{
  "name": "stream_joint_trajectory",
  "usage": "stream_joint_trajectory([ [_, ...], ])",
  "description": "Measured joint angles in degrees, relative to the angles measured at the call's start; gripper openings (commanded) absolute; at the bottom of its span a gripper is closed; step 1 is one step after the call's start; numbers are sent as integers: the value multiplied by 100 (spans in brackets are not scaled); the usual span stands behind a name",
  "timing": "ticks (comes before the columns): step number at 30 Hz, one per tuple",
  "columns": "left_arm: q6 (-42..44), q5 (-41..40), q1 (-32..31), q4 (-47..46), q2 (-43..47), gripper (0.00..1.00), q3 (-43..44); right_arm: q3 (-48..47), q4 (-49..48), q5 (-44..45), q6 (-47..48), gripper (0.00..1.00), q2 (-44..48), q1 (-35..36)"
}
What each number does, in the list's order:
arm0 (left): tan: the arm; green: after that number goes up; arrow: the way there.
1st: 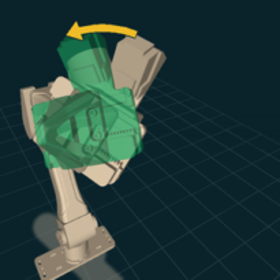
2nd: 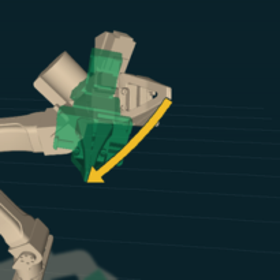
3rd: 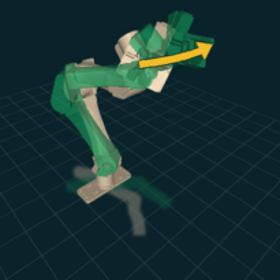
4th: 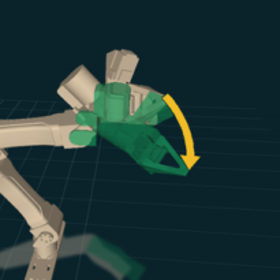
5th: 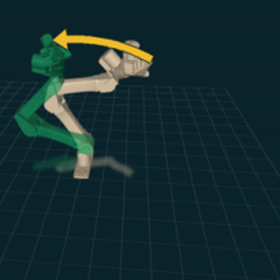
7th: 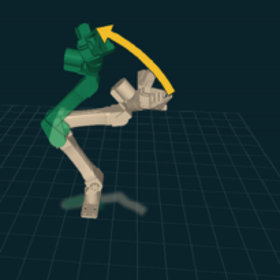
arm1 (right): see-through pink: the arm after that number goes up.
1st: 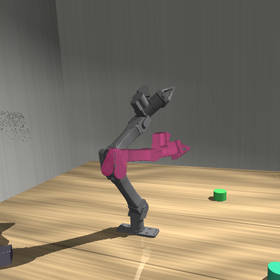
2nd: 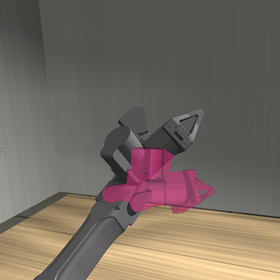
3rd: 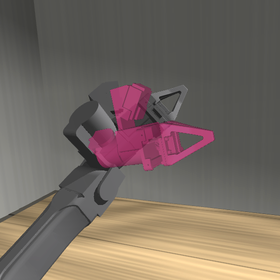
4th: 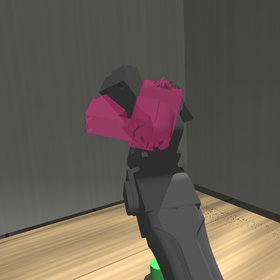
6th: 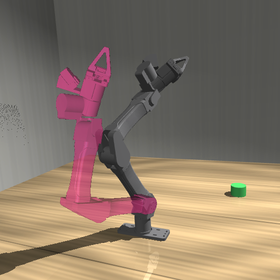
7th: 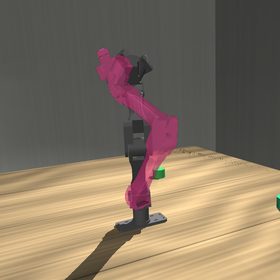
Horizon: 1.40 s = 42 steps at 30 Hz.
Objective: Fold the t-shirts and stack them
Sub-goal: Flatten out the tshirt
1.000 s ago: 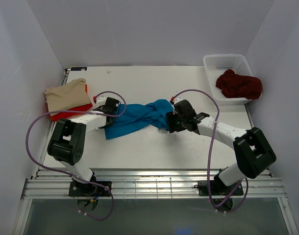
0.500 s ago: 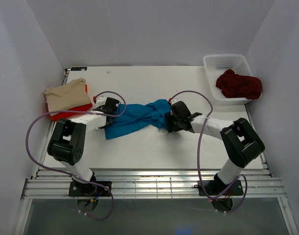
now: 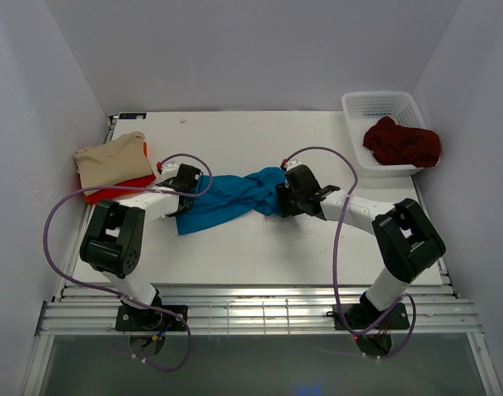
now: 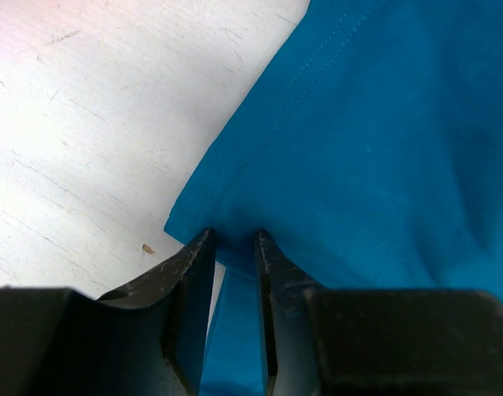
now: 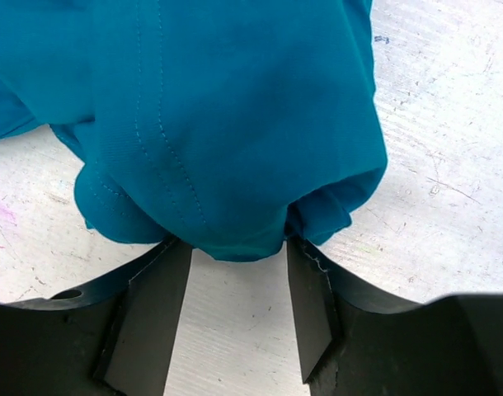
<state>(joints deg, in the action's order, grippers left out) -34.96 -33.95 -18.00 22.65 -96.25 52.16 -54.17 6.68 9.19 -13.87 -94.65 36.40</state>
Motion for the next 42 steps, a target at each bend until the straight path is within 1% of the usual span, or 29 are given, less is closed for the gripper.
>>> stream_joint_trajectory([
  [3,0,-2,0,4,-7,37,7,-7,4,46,39,48,0,0],
  [4,0,-2,0,4,-7,37,7,-11,7,68,48,48,0,0],
  [16,0,-2,0,2,-11,36,9,-157,116,162,144,52,0,0],
  [20,0,-2,0,2,-11,36,9,-155,195,166,190,51,4,0],
  [23,0,-2,0,2,-11,36,9,-155,223,205,232,49,7,0],
  [24,0,-2,0,2,-11,36,9,-155,223,216,236,47,7,0],
  [25,0,-2,0,2,-11,36,9,-155,221,236,247,42,7,0],
  [27,0,-2,0,2,-11,36,9,-155,221,249,256,37,7,0],
  [28,0,-2,0,2,-11,36,9,-155,216,254,262,28,7,0],
  [29,0,-2,0,2,-11,36,9,-153,214,249,286,23,7,0],
  [31,0,-4,0,2,-11,36,9,-153,210,247,286,14,7,0],
  [33,0,-9,0,4,-11,38,9,-153,208,245,295,9,7,0],
  [34,2,-13,0,7,-11,40,9,-153,208,245,299,8,7,0],
  [35,7,-22,0,17,-7,45,9,-153,208,245,306,8,7,0],
  [38,13,-79,0,114,42,50,13,-153,212,247,341,8,7,0],
  [39,24,-81,0,168,79,55,13,-153,219,249,356,8,11,0],
  [41,57,-116,0,317,262,59,9,-155,243,273,385,8,42,0],
  [42,59,-129,0,343,332,60,9,-155,264,291,398,8,68,0],
])
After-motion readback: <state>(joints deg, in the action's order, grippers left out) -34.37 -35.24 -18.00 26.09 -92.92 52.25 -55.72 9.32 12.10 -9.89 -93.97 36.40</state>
